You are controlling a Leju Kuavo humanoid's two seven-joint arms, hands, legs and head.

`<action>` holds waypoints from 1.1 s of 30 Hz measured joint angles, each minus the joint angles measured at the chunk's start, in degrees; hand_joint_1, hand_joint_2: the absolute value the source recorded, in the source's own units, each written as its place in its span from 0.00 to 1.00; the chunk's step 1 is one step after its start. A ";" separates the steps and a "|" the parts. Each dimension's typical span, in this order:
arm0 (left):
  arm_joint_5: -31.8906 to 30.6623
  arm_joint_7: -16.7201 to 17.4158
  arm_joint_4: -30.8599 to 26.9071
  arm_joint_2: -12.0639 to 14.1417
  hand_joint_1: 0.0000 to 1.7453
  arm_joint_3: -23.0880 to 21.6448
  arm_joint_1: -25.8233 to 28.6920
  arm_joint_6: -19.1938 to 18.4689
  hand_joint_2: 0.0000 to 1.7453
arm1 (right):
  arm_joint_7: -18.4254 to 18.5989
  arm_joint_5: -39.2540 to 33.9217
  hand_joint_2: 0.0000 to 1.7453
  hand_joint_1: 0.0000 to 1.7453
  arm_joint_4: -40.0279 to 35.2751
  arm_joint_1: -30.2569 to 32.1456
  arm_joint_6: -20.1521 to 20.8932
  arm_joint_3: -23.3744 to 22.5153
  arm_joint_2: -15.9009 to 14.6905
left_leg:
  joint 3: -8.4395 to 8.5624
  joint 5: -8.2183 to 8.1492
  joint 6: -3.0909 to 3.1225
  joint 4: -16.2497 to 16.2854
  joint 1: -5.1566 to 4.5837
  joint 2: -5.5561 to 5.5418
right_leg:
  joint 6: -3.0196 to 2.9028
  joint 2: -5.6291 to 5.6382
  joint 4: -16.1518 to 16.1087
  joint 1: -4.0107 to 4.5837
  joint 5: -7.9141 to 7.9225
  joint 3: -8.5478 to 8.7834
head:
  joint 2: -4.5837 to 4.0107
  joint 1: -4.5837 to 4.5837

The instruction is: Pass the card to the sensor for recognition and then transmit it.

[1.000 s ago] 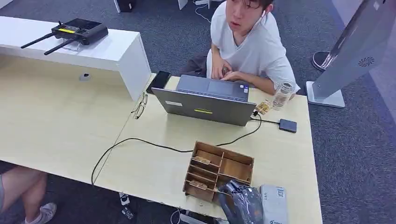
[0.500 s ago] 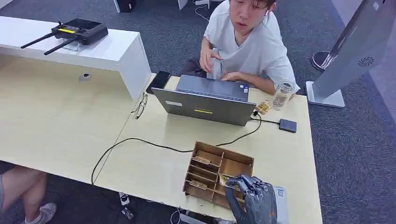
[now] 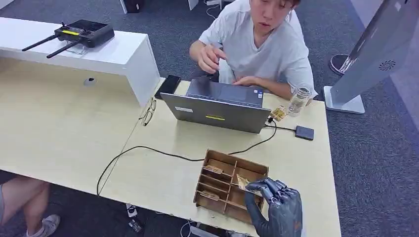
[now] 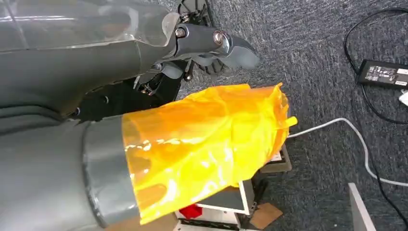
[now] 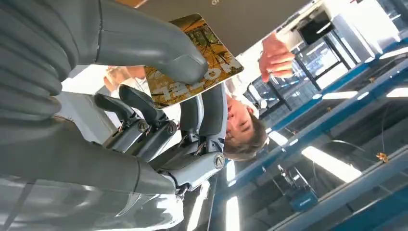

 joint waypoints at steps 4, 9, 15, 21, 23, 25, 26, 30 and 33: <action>-0.02 0.00 0.00 0.00 0.00 0.00 -0.01 0.00 0.00 | 0.00 0.00 1.00 1.00 -0.20 -0.01 0.00 -0.07 0.26 | 0.00 0.00 0.00 0.00 0.00 0.00 | 0.00 0.00 0.00 0.00 0.00 0.00 | 0.00 -0.02; -0.44 0.02 0.00 0.04 0.00 0.00 -0.03 0.00 0.00 | 0.22 -0.57 1.00 1.00 -0.44 -0.96 0.00 -0.09 0.83 | 0.00 0.00 0.00 0.00 0.00 0.00 | 0.00 0.01 0.00 0.00 0.00 0.00 | 0.00 -0.02; -1.31 0.61 0.00 0.07 0.00 -0.11 -0.20 -0.11 0.00 | 2.69 -2.27 1.00 1.00 -0.46 -5.13 0.00 0.11 1.70 | 0.02 0.03 -0.02 0.00 0.00 0.01 | -0.02 0.01 0.01 0.00 0.02 0.02 | 0.00 0.00; -1.68 1.01 0.13 0.44 0.00 -0.31 -0.55 -0.44 0.00 | 3.87 -3.08 1.00 1.00 0.66 -8.81 0.09 0.52 2.65 | 0.01 0.03 -0.02 0.00 0.00 0.01 | -0.02 0.01 0.01 0.00 0.02 0.01 | 0.00 -0.02; -1.95 1.03 0.28 0.52 0.00 -0.50 -0.64 -0.44 0.00 | 4.26 -3.61 1.00 1.00 1.16 -10.08 0.18 0.57 3.21 | 0.01 0.03 -0.02 0.00 0.00 0.01 | -0.02 0.02 0.02 0.00 0.02 0.01 | 0.00 -0.02; -2.08 1.07 0.37 0.55 0.00 -0.61 -0.73 -0.44 0.00 | 4.28 -4.15 1.00 1.00 1.59 -10.97 0.28 0.68 3.76 | 0.01 0.03 -0.02 0.00 0.00 0.00 | -0.02 0.00 0.02 0.00 0.02 0.01 | 0.00 0.00; -2.14 1.11 0.42 0.57 0.00 -0.66 -0.74 -0.44 0.00 | 4.33 -4.42 1.00 1.00 1.84 -11.44 0.35 0.81 4.07 | 0.00 0.02 -0.02 0.00 0.00 0.00 | -0.02 0.01 0.02 0.00 0.02 0.01 | 0.00 0.00; -2.21 1.18 0.44 0.61 0.00 -1.27 -0.76 -0.48 0.00 | 4.20 -5.23 1.00 1.00 2.82 -12.75 0.50 1.51 4.85 | 0.00 0.02 -0.02 0.00 0.00 0.00 | -0.02 0.01 0.02 0.00 0.02 0.01 | 0.00 -0.02; -2.21 1.22 0.46 0.63 0.00 -1.51 -0.77 -0.55 0.00 | 4.15 -5.92 1.00 1.00 3.39 -13.63 0.44 2.01 5.05 | 0.00 0.02 -0.02 0.00 0.00 0.00 | -0.02 0.01 0.02 0.00 0.02 0.01 | 0.00 0.00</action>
